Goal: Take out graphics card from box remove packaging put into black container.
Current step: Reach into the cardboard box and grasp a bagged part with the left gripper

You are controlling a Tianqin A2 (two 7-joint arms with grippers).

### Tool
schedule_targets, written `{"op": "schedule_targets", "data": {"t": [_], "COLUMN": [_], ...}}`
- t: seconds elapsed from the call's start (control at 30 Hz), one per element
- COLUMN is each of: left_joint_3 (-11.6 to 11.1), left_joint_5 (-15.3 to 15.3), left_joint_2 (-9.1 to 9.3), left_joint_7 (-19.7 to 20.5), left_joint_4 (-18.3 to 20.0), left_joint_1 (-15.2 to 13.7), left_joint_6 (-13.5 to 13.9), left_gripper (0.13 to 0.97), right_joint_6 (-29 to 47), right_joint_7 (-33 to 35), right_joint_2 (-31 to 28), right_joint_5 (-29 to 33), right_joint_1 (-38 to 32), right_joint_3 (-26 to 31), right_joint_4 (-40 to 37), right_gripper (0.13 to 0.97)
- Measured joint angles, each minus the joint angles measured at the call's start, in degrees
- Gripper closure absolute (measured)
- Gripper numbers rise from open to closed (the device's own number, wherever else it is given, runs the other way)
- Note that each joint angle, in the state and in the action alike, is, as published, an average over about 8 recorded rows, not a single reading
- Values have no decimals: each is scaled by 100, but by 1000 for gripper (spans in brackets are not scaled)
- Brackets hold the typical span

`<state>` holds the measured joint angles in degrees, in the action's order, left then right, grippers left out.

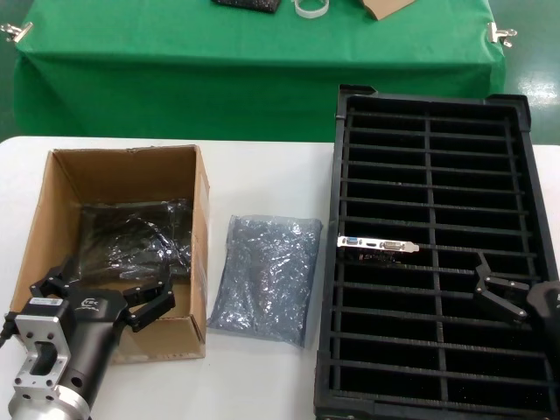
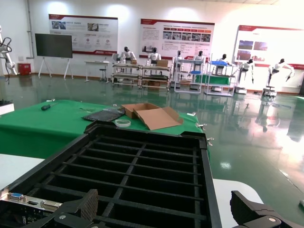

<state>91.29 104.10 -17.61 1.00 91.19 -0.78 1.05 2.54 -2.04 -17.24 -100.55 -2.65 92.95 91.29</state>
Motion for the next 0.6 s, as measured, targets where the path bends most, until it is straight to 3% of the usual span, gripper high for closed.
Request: {"op": "schedule_targets", "data": {"t": [0.6], "left_joint_3": [0], "left_joint_5": [0], "left_joint_2": [0], "left_joint_7": [0], "left_joint_4": [0], "left_joint_1": [0], "left_joint_6": [0], "left_gripper": [132], "right_joint_6": [0], "right_joint_7": [0], "right_joint_2": [0], "right_joint_5": [0], "right_joint_1": [0], "right_joint_3": [0], "right_joint_4": [0], "right_gripper": [129]}}
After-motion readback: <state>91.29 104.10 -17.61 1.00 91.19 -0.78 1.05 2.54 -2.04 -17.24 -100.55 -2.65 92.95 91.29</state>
